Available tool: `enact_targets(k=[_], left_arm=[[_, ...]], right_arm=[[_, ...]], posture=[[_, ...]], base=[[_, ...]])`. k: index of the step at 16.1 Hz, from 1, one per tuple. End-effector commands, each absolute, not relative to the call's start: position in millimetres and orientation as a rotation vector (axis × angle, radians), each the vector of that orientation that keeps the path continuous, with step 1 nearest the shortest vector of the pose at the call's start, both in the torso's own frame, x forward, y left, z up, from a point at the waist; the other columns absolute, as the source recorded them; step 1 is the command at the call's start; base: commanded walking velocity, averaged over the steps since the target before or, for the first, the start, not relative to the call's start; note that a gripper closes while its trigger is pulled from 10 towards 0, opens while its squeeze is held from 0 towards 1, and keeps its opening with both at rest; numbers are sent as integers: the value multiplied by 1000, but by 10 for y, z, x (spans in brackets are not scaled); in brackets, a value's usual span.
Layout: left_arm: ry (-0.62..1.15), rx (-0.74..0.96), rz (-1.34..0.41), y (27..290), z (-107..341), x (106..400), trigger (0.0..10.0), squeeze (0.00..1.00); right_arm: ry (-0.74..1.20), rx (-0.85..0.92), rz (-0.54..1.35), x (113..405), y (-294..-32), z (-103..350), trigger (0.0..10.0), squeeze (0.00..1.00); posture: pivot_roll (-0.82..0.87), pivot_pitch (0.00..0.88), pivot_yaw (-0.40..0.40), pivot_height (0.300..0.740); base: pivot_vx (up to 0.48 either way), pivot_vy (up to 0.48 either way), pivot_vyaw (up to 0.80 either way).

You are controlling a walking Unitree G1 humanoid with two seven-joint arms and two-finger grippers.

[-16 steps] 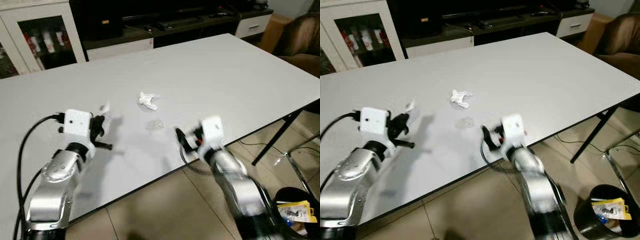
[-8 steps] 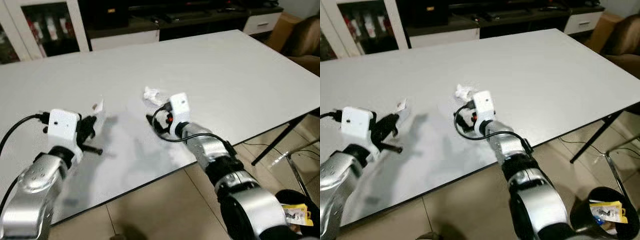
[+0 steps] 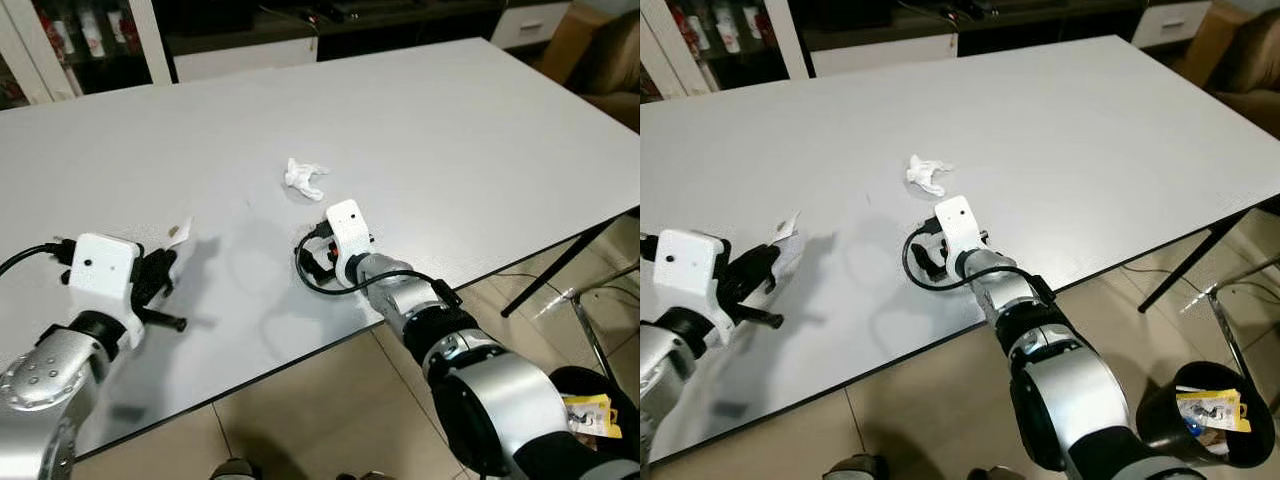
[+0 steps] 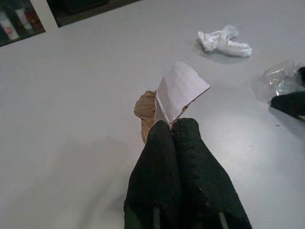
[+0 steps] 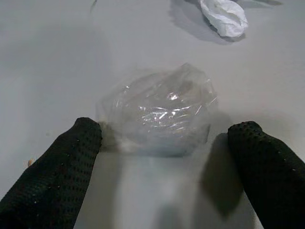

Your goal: Picking trash to rubbish bin

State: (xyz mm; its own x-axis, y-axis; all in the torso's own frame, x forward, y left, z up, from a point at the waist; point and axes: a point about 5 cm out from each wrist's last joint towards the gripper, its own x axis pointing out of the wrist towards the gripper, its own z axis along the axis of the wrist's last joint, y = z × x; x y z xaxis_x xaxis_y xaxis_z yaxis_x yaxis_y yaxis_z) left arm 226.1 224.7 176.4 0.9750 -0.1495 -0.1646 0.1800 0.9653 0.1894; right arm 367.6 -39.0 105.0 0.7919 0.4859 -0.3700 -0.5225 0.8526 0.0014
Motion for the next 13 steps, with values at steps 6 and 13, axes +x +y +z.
enact_targets(k=[6, 13], left_arm=[[156, 214, -191, 2242, 1831, 2238, 10000, 0], [166, 220, -195, 2263, 1839, 2237, 10000, 0]], right_arm=[[347, -62, 548, 3699, -386, 1093, 0, 0], [344, -34, 542, 3698, -372, 1097, 0, 0]], posture=[[211, 137, -57, 740], [224, 121, -57, 740]], base=[[0, 0, 0], [0, 0, 0]])
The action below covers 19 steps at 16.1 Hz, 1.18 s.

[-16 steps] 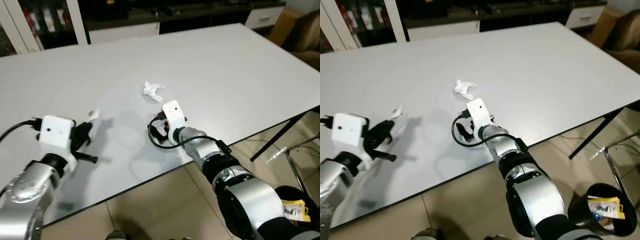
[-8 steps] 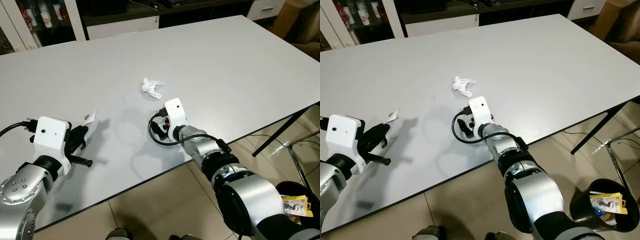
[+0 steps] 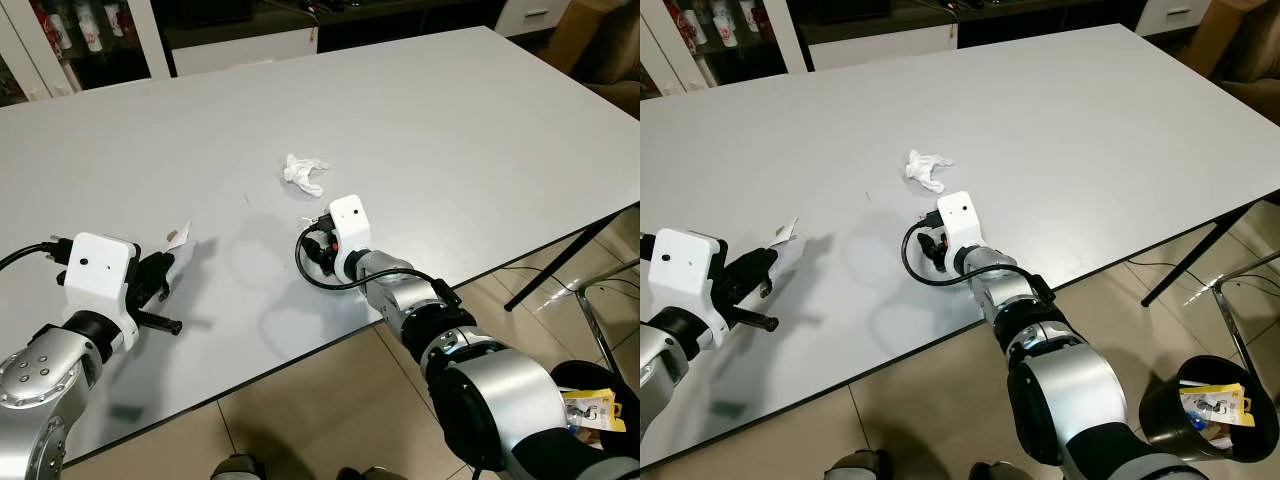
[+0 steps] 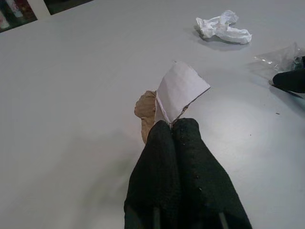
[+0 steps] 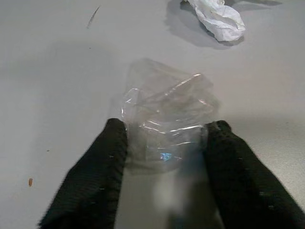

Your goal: Picking trash to rubbish bin

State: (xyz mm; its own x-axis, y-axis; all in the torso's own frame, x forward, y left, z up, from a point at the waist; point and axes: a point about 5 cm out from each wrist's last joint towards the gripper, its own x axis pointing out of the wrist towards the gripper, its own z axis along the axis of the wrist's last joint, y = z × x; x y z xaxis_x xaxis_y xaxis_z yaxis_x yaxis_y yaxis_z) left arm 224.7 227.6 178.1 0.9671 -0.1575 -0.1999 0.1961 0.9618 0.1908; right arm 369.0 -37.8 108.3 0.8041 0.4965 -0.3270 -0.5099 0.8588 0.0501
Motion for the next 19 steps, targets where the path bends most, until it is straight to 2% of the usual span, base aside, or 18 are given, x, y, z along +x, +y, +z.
enact_targets(k=[1, 8, 12, 15, 16, 19], left_arm=[[166, 220, -195, 2265, 1838, 2240, 10000, 0], [164, 223, -198, 2251, 1812, 2296, 10000, 0], [151, 160, -174, 2200, 1699, 2354, 10000, 0], [175, 40, -159, 2144, 1618, 2419, 10000, 0], [171, 1, -173, 2083, 1598, 2476, 10000, 0], [168, -18, -190, 1942, 1541, 2571, 10000, 0]], right_arm=[[343, -30, 541, 3700, -374, 1100, 0, 0], [332, -22, 553, 3698, -359, 1110, 0, 0], [188, 90, 540, 3768, -393, 1303, 0, 0], [45, 169, 533, 3787, -550, 1429, 0, 0], [-25, 187, 479, 3745, -723, 1441, 0, 0], [-119, 177, 399, 3464, -1019, 1464, 0, 0]], posture=[[224, 114, -57, 740], [215, 85, -60, 740], [165, 35, -45, 740], [105, 0, -36, 740], [69, 0, -29, 740], [22, 0, -7, 740]], base=[[0, 0, 0], [0, 0, 0], [0, 0, 0], [0, 0, 0], [0, 0, 0], [0, 0, 0]])
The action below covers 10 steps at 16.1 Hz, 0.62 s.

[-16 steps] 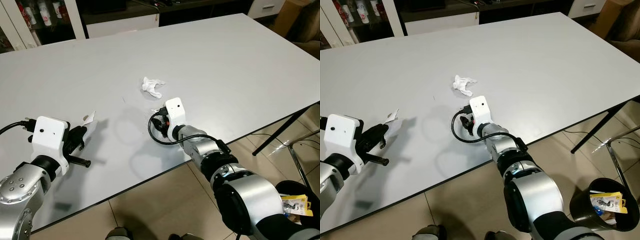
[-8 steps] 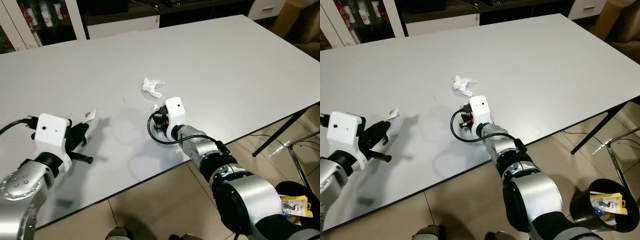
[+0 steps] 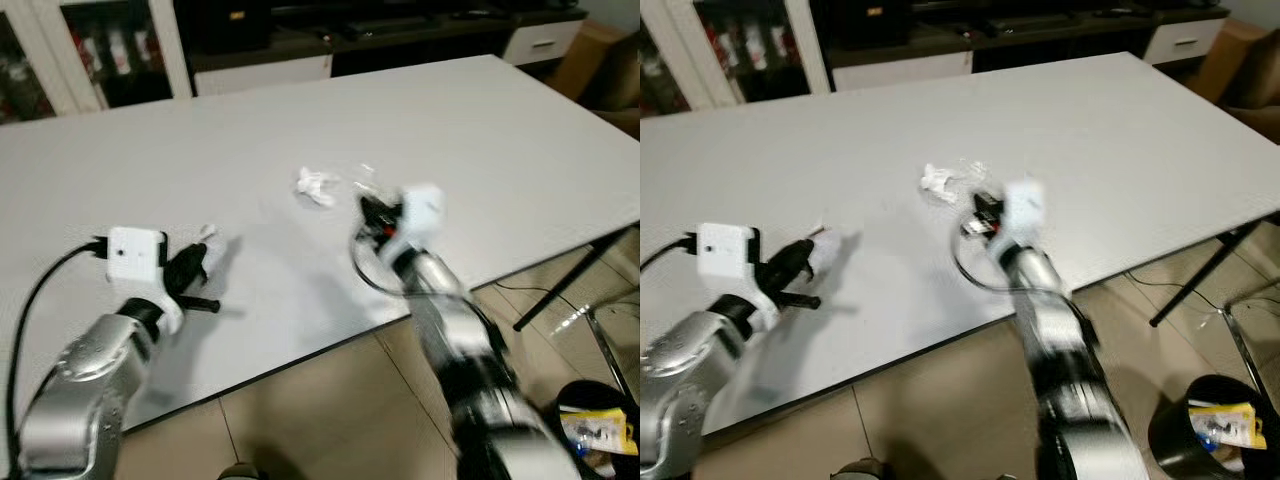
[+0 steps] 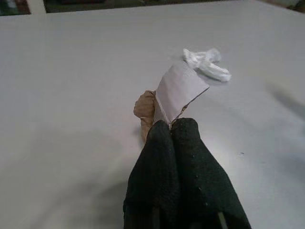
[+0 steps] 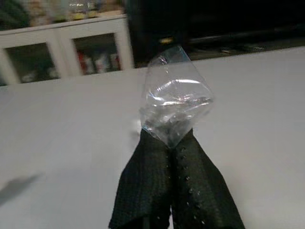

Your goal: Picking trash to rubbish bin

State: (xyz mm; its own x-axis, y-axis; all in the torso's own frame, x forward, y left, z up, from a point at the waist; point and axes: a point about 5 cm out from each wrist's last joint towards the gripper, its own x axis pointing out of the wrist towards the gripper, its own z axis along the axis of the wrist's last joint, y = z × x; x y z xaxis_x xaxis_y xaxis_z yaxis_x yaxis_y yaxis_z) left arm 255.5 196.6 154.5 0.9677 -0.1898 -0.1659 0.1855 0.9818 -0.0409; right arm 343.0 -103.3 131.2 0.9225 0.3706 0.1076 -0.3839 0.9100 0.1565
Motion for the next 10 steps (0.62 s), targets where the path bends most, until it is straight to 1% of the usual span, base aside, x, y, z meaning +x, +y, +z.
enact_targets(k=[1, 3, 5, 6, 7, 8, 10], left_arm=[[168, -11, -189, 1914, 1521, 2582, 10000, 0], [174, -47, -201, 1842, 1493, 2611, 10000, 0], [169, -62, -221, 1769, 1508, 2674, 10000, 0], [162, -49, -246, 1730, 1498, 2682, 10000, 0], [141, -5, -256, 1710, 1479, 2685, 10000, 0], [117, 52, -259, 1681, 1464, 2696, 10000, 0], [98, 30, -267, 1643, 1464, 2677, 10000, 0]], right_arm=[[-133, 184, 397, 3387, -1057, 1498, 0, 0], [-154, 179, 392, 3247, -1111, 1564, 0, 0], [-160, 136, 333, 3132, -1188, 1553, 0, 0], [-135, 88, 271, 3036, -1244, 1513, 10000, 0], [-116, 38, 252, 2960, -1286, 1480, 10000, 0], [-72, -46, 204, 2828, -1395, 1393, 10000, 0], [-13, -82, 152, 2679, -1536, 1303, 10000, 0]], posture=[[12, 0, -2, 740], [-16, 0, 9, 740], [-23, 0, 10, 740], [-33, 0, 16, 740], [-44, 0, 19, 740], [-52, 0, 15, 740], [-61, 0, 5, 740]], base=[[0, 0, 0], [0, 0, 0], [0, 0, 0], [0, 0, 0], [0, 0, 0], [0, 0, 0], [0, 0, -800]])
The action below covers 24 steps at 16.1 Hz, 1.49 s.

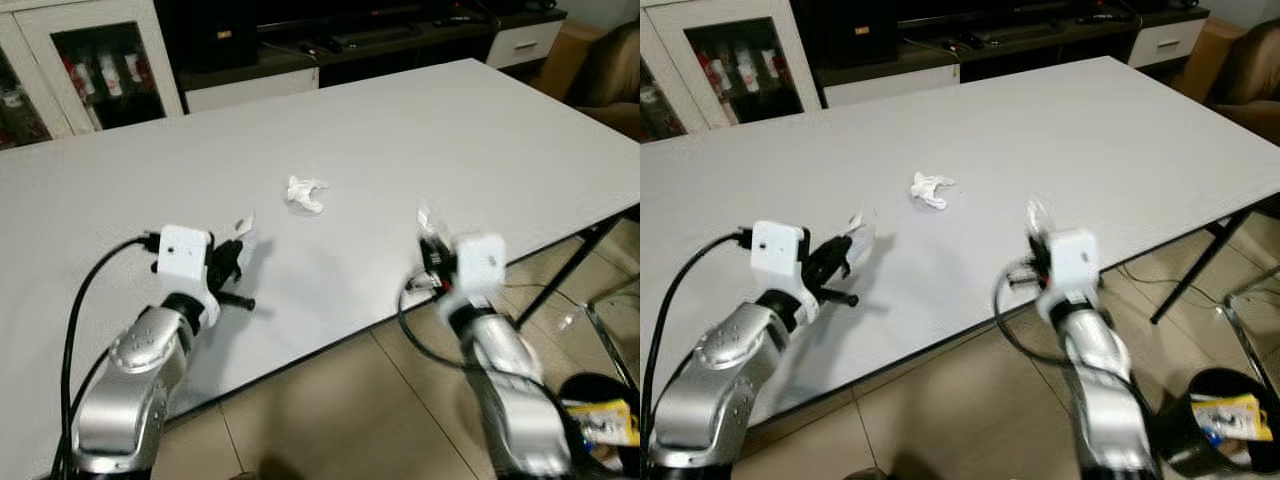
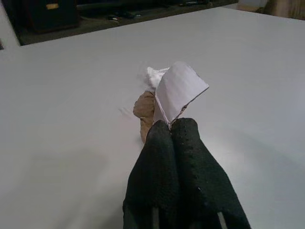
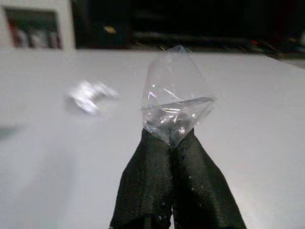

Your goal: Picking trash to rubbish bin

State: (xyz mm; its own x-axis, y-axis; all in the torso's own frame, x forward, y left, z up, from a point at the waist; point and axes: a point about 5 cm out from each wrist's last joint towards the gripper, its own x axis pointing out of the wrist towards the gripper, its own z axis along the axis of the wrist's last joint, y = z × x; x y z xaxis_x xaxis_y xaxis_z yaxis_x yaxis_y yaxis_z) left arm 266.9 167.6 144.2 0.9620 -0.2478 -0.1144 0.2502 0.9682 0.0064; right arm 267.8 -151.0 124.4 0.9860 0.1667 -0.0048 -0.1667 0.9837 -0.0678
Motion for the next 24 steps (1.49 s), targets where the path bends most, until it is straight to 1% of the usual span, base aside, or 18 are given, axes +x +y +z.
enact_targets(k=[1, 6, 8, 12, 13, 16, 20, 24], left_arm=[[94, 16, -267, 1623, 1450, 2658, 10000, 0], [103, 88, -253, 1644, 1297, 2581, 10000, 0], [109, 109, -261, 1682, 1270, 2576, 10000, 0], [116, 98, -241, 1700, 1201, 2478, 10000, 0], [115, 95, -226, 1699, 1202, 2446, 10000, 0], [140, 87, -219, 1713, 1157, 2301, 10000, 0], [143, 95, -220, 1713, 1176, 2296, 10000, 0], [140, 104, -269, 1667, 1179, 2324, 10000, 0]], right_arm=[[7, -90, 134, 2614, -1583, 1279, 10000, 0], [88, -123, 53, 2441, -1751, 1149, 10000, 0], [113, -108, 49, 2391, -1741, 1084, 10000, 0], [172, -94, 54, 2309, -1723, 969, 10000, 0], [192, -81, 63, 2296, -1710, 941, 10000, 0], [243, -61, 89, 2268, -1658, 844, 10000, 0], [271, -50, 110, 2247, -1593, 789, 10000, 0], [278, -52, 111, 2223, -1593, 792, 10000, 0]], posture=[[-62, 0, 0, 740], [-52, 0, -11, 740], [-40, 0, -8, 740], [-29, 0, -45, 740], [-24, 0, -69, 740], [-12, 0, -85, 740], [-5, 2, -69, 740], [-30, 0, -49, 740]], base=[[0, 0, -800], [0, 0, -800], [0, 0, -800], [0, 0, -800], [0, 0, -800], [0, 0, -800], [0, 0, -800], [0, 0, -800]])
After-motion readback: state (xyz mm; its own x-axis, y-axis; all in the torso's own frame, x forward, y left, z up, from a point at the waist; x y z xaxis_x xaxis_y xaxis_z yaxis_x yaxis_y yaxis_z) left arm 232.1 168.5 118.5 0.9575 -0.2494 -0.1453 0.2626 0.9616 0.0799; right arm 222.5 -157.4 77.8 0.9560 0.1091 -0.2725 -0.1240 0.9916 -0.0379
